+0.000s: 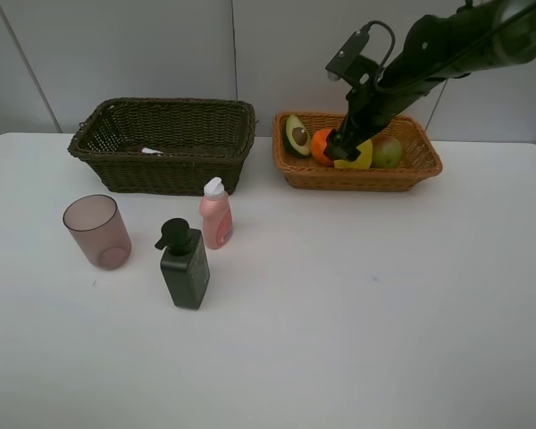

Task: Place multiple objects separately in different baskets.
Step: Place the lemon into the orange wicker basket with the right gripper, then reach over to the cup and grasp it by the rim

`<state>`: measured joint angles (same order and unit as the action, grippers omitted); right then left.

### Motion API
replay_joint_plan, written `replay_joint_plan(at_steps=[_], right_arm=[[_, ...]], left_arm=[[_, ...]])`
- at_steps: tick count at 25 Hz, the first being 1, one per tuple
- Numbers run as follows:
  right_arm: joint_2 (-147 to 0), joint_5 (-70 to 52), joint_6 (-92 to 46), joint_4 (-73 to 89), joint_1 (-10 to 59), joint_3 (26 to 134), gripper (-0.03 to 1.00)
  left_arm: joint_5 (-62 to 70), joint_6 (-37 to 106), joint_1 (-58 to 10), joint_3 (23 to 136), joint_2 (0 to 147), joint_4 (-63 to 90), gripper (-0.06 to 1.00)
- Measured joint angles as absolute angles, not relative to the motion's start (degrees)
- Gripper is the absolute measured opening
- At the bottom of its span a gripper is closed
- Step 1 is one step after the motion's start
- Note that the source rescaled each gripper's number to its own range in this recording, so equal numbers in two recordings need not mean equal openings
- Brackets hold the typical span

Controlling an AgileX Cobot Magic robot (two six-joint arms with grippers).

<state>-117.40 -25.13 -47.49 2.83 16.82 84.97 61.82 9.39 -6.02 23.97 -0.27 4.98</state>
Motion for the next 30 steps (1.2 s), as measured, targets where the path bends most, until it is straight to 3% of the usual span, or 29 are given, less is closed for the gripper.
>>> replay_joint_plan(at_steps=[20,30], right_arm=[[-100.1,-67.5,-45.3,15.9,16.8,85.1,1.00],[-92.2,-69.2,-42.8,18.5,15.1,78.6,1.00]], left_arm=[[61.8,9.4,-6.0,24.0,-0.3,5.0,0.89],[61.8,9.4,-6.0,24.0,-0.3,5.0,0.89]])
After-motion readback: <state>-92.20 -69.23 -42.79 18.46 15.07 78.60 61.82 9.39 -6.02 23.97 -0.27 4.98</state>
